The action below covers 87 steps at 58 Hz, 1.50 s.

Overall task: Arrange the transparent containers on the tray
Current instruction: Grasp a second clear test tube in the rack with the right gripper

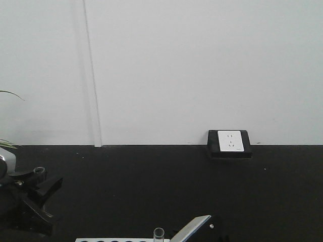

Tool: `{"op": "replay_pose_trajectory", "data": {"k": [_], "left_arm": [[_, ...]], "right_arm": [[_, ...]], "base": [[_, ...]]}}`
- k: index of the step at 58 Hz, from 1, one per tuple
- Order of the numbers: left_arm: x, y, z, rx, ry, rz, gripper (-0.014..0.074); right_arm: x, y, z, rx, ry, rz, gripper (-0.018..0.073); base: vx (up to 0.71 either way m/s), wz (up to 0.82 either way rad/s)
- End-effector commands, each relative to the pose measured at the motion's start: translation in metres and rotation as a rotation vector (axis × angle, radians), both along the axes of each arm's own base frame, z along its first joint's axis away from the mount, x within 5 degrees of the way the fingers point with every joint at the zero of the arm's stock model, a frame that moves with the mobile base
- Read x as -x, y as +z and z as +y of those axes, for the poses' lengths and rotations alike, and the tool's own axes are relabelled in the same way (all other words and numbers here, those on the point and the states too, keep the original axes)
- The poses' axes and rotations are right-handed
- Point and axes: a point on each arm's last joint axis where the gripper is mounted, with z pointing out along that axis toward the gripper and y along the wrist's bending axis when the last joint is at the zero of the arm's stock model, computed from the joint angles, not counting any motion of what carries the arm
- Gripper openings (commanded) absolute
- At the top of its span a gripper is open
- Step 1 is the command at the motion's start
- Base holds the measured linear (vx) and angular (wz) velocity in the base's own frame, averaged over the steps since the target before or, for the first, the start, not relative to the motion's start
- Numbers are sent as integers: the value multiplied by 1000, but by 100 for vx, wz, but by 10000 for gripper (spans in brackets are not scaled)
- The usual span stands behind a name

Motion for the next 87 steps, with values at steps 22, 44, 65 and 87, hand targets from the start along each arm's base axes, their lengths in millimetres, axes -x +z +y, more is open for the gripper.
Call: {"op": "replay_pose_trajectory", "data": {"k": [22, 44, 65, 87], "left_arm": [[-1, 24, 0, 49, 3, -123, -8], [-1, 24, 0, 49, 3, -124, -8], [-1, 24, 0, 49, 3, -124, -8], [-1, 24, 0, 49, 3, -123, -7]], "right_arm": [[-35, 25, -3, -104, -88, -114, 585], [-38, 13, 4, -111, -50, -69, 585], [-39, 10, 6, -126, -43, -72, 541], [-39, 11, 6, -132, -42, -78, 370]], "base": [[0, 0], [0, 0], [0, 0], [0, 0]]}}
